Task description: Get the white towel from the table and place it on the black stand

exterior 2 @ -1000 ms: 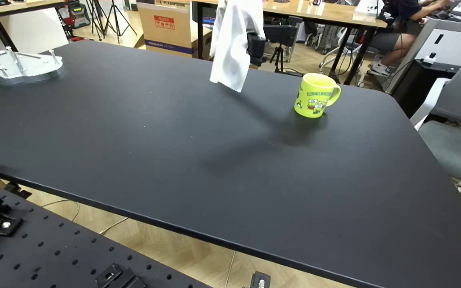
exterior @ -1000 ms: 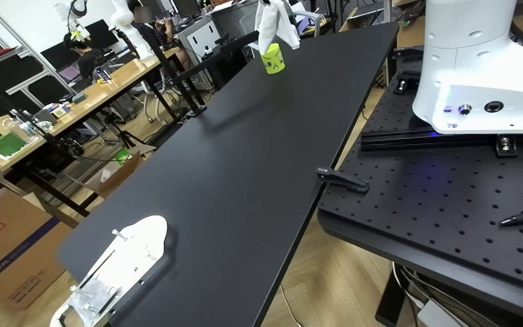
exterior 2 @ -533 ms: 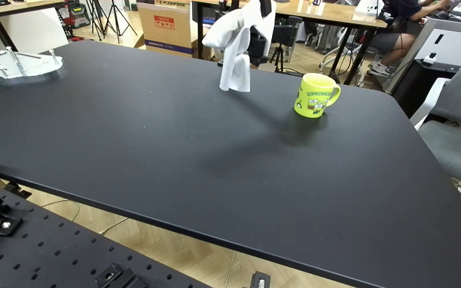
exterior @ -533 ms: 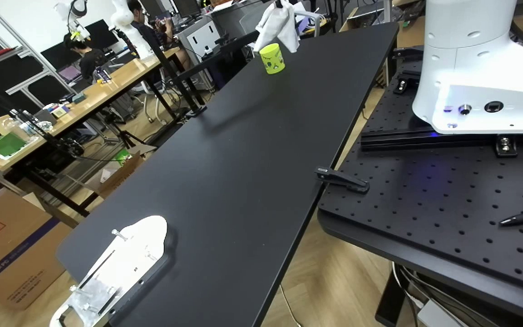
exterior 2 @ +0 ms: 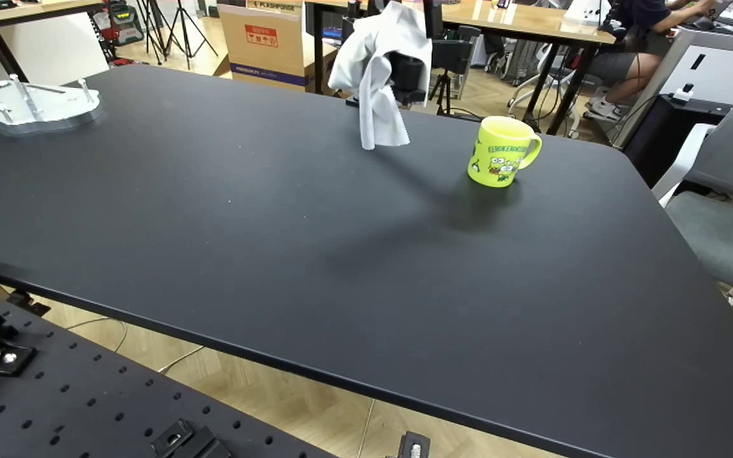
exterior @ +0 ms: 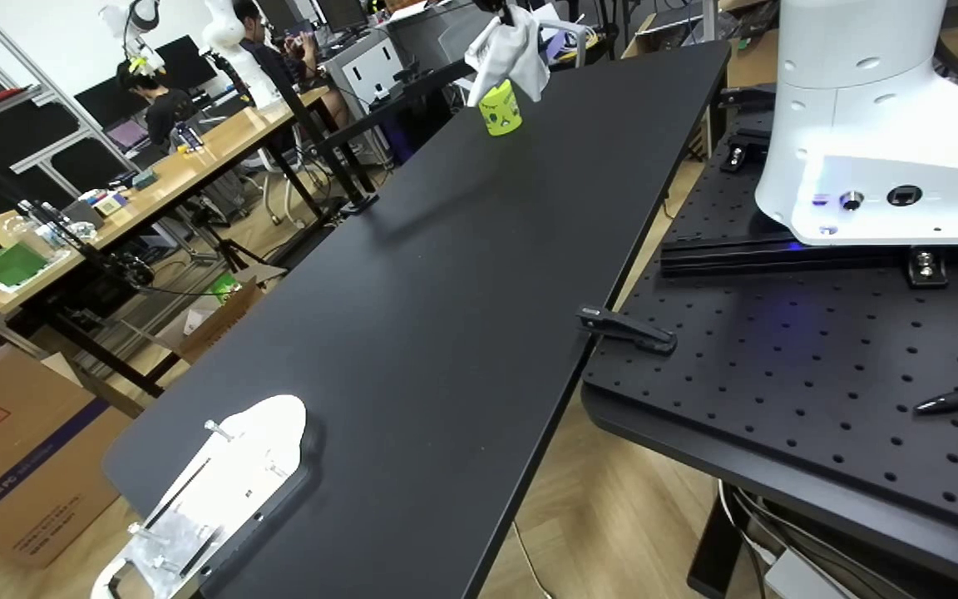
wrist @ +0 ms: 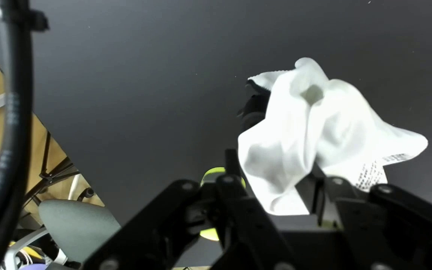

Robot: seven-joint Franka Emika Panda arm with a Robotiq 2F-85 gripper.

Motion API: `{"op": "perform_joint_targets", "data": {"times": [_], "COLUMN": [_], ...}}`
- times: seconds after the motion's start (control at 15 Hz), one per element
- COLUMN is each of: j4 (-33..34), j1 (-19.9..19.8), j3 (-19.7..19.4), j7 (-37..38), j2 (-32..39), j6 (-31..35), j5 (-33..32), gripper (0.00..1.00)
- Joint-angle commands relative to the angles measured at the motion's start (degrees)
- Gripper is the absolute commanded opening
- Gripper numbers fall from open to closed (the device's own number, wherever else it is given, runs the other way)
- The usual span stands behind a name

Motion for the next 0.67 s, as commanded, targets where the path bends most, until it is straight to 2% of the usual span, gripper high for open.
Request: {"op": "perform_joint_targets", "data": {"times": [0.0, 0.2, 0.33, 0.4, 0.47, 0.53, 0.6], "j4": [0.3, 1.0, 1.1, 1.1, 0.9, 0.8, 0.7], "j1": [0.4, 0.4, 0.5, 0.4, 0.4, 0.5, 0.5], "j3": [-0.3, 0.1, 0.3, 0.4, 0.5, 0.5, 0.6], "j7": [-0.3, -0.1, -0.2, -0.1, -0.2, -0.3, -0.2], "j2": [-1.1, -1.9, -2.2, -2.2, -2.0, -1.9, -1.6], "j6": [0.3, 0.2, 0.2, 0.2, 0.3, 0.5, 0.5], "j5": [0.8, 0.3, 0.2, 0.2, 0.3, 0.5, 0.4], "gripper": [0.74, 0.94, 1.00, 1.00, 0.70, 0.75, 0.74]}}
